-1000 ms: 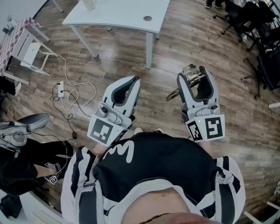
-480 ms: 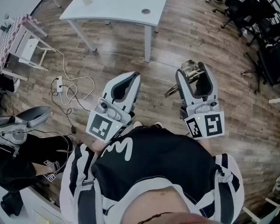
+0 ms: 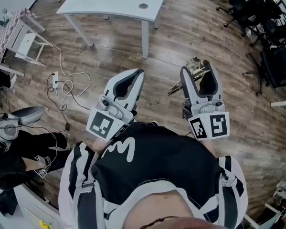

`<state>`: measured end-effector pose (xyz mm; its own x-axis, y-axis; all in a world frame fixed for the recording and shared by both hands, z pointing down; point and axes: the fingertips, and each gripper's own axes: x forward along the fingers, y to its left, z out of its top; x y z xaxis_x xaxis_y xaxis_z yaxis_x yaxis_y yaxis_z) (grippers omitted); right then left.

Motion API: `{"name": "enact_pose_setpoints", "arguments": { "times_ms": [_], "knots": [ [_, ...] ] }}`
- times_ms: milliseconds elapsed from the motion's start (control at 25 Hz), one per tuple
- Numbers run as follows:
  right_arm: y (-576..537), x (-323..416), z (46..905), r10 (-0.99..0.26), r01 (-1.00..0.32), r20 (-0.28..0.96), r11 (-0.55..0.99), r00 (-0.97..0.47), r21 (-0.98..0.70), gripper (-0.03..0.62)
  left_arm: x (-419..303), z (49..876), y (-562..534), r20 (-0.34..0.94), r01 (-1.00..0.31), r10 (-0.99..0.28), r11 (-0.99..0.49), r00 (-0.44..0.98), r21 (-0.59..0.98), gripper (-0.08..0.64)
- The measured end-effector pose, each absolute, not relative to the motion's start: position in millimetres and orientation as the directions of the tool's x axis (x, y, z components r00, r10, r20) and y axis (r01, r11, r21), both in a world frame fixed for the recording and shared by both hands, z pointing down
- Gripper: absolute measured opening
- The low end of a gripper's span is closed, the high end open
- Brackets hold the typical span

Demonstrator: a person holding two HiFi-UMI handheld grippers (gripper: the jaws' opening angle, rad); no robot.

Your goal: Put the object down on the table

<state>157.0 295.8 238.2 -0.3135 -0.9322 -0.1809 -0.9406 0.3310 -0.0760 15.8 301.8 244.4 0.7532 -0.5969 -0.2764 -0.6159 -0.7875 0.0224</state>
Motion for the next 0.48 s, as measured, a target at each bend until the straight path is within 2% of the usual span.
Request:
{"name": "enact_pose_setpoints", "arguments": {
  "times_ms": [480],
  "knots": [
    [299.9,166.0,257.4,-0.908,-0.908,-0.142,0.409,-0.394,-0.098,0.301,31.9,260.4,317.2,-0.236,-0.672,-0.662,-0.739,0.711,0.048,0.003]
  ]
}}
